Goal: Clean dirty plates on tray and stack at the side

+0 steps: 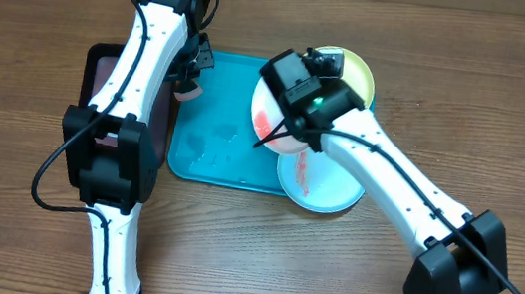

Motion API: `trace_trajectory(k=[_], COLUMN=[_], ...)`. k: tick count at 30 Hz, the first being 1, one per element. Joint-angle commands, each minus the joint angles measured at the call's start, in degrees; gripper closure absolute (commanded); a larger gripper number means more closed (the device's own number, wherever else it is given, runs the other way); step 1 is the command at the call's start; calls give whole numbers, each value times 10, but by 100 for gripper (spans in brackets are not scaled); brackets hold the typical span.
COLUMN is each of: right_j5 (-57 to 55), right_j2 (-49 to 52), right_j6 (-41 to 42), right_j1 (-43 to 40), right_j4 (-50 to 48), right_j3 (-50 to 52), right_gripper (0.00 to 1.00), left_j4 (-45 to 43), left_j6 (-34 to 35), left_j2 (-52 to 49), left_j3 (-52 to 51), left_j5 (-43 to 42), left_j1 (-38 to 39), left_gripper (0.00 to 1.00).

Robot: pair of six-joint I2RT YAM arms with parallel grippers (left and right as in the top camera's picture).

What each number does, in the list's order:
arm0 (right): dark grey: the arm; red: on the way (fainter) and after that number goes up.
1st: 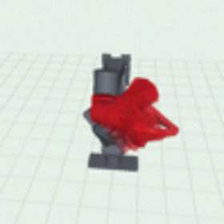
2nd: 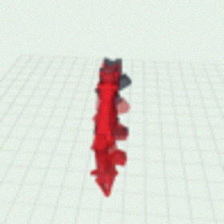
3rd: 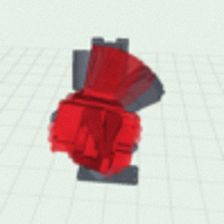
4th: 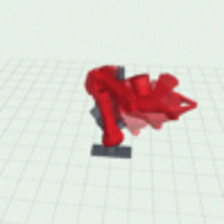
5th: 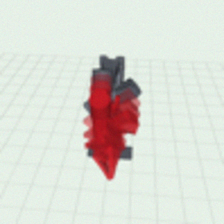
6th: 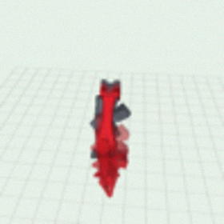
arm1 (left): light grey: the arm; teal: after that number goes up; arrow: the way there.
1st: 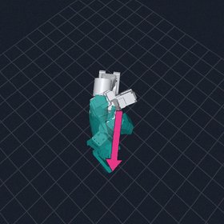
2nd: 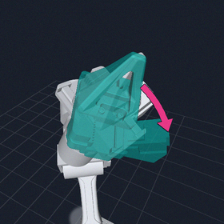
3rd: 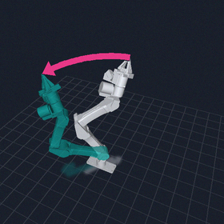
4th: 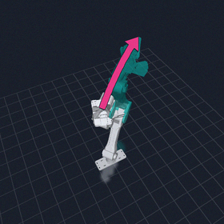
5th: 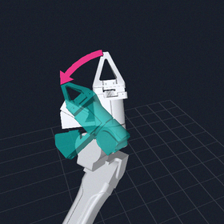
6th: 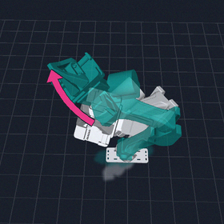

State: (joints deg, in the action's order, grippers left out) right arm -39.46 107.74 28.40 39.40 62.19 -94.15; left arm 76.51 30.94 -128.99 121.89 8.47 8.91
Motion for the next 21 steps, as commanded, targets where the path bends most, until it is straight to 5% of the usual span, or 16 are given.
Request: trace_trajectory(k=[1, 14, 21], right_j5=[-150, -508, -507], right_j2=[-4, -4, -4], right_j6=[39, 75, 77], right_j1=[33, 150, 160], right_j4=[0, -2, -6], right_j3=[-9, -9, -9], right_gripper=[96, 96, 96], left_j4=[-1, -1, 0], left_j6=[-13, -13, -13], left_j2=[-2, -2, -2], left_j3=[15, 15, 15], left_j5=[7, 7, 7], left_j1=[0, 0, 0], left_gripper=[96, 96, 96])
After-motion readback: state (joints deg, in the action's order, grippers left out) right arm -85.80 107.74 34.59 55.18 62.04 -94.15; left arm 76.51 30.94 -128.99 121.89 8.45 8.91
